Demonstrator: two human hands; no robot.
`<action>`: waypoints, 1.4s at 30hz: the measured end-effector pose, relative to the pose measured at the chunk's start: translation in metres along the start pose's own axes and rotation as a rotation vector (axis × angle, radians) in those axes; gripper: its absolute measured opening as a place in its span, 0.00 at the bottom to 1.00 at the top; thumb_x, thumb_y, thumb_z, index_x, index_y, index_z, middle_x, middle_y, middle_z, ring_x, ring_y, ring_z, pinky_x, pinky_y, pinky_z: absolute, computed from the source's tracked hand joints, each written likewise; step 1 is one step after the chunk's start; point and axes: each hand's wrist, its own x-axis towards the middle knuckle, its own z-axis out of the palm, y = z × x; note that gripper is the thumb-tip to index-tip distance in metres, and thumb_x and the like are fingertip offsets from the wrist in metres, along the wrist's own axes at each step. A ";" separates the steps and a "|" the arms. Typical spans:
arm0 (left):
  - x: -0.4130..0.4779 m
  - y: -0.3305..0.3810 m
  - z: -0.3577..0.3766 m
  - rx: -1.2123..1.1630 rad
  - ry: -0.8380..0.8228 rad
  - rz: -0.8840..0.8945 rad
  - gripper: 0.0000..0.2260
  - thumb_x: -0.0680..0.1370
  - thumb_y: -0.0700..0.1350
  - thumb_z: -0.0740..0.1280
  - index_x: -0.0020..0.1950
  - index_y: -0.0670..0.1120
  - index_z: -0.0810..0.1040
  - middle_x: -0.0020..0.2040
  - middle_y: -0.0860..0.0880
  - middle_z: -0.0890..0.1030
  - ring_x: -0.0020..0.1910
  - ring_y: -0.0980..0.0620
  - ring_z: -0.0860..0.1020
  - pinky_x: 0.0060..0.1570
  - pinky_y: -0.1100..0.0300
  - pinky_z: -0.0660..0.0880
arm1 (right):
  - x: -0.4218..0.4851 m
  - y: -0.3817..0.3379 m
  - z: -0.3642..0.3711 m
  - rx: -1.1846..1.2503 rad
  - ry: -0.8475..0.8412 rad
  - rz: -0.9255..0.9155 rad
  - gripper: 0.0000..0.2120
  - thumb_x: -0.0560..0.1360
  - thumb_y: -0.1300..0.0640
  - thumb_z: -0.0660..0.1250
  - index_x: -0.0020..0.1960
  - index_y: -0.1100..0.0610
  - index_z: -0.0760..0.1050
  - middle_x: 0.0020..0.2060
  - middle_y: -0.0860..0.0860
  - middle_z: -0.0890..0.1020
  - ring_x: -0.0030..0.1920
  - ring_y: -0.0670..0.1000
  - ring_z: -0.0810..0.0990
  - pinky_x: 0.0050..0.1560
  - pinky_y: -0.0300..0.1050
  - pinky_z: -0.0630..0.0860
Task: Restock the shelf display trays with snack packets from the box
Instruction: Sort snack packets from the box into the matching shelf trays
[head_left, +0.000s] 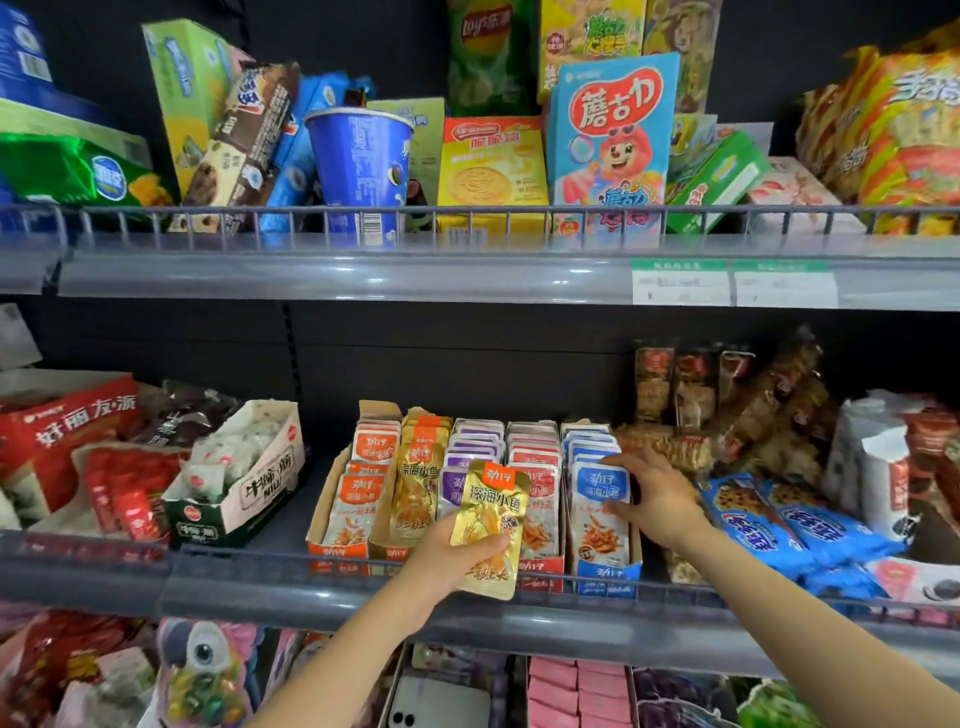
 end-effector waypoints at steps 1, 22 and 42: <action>-0.002 0.001 -0.001 0.032 0.014 0.014 0.12 0.72 0.47 0.73 0.55 0.52 0.79 0.49 0.56 0.83 0.49 0.59 0.81 0.44 0.65 0.75 | 0.000 -0.002 -0.001 -0.044 -0.001 -0.002 0.27 0.70 0.55 0.73 0.67 0.50 0.69 0.64 0.50 0.70 0.64 0.52 0.68 0.64 0.47 0.68; -0.038 0.016 -0.095 0.142 -0.082 0.125 0.08 0.71 0.44 0.74 0.49 0.48 0.80 0.41 0.53 0.85 0.41 0.56 0.84 0.38 0.64 0.79 | -0.007 -0.199 0.007 0.828 -0.491 -0.018 0.20 0.72 0.56 0.71 0.62 0.50 0.71 0.50 0.52 0.84 0.49 0.49 0.84 0.47 0.40 0.80; 0.055 -0.020 -0.137 0.459 0.178 0.308 0.21 0.76 0.54 0.66 0.68 0.53 0.70 0.60 0.57 0.77 0.54 0.58 0.79 0.52 0.63 0.77 | 0.088 -0.212 0.059 0.319 -0.168 -0.191 0.16 0.72 0.57 0.72 0.58 0.56 0.75 0.54 0.52 0.80 0.54 0.51 0.79 0.54 0.42 0.76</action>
